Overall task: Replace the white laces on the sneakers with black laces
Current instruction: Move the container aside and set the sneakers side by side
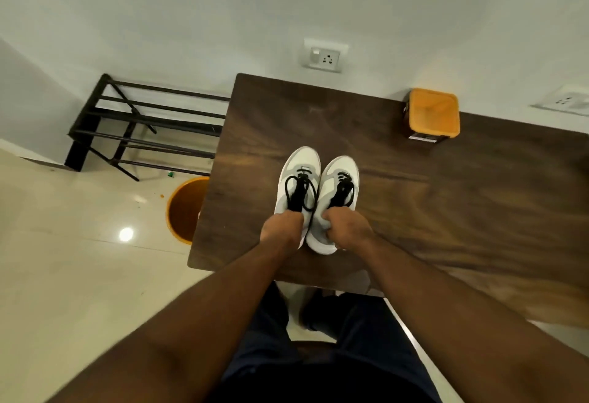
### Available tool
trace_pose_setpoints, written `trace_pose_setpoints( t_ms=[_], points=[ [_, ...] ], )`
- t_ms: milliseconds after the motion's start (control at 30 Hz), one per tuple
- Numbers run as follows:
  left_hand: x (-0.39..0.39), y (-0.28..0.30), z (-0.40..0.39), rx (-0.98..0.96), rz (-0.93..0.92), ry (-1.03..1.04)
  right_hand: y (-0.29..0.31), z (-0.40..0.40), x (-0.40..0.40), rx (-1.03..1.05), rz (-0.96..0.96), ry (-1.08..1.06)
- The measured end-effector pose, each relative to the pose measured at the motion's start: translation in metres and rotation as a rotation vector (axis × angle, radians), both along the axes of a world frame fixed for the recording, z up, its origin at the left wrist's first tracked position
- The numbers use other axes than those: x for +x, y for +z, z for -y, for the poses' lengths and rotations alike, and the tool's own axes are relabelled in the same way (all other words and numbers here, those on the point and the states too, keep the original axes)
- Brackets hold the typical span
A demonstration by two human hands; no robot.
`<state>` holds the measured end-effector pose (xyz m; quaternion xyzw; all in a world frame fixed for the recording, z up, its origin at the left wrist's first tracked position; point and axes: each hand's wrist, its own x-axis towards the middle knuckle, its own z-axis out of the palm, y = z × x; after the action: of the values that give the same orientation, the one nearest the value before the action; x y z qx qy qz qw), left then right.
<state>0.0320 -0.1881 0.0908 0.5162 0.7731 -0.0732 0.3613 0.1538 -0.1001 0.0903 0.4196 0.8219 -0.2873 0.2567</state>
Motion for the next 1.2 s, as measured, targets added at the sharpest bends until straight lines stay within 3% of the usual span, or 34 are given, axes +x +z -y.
trace_pose_setpoints(
  t_ms=[167, 433, 633, 833, 1200],
  points=[
    [-0.044, 0.060, 0.035, -0.034, -0.001, 0.108, 0.061, 0.021, -0.050, -0.072, 0.021, 0.144],
    [-0.194, 0.077, 0.098, -0.044, 0.006, 0.284, 0.073, 0.065, -0.212, -0.061, 0.064, 0.322],
    [-0.339, 0.069, 0.126, -0.049, 0.034, 0.303, 0.065, 0.096, -0.350, -0.083, 0.053, 0.206],
    [-0.449, 0.027, 0.091, -0.047, 0.035, 0.278, 0.022, 0.083, -0.450, -0.072, 0.053, 0.125],
    [-0.528, -0.117, 0.015, -0.040, -0.054, 0.050, -0.103, 0.024, -0.508, 0.060, 0.137, 0.146]
  ],
)
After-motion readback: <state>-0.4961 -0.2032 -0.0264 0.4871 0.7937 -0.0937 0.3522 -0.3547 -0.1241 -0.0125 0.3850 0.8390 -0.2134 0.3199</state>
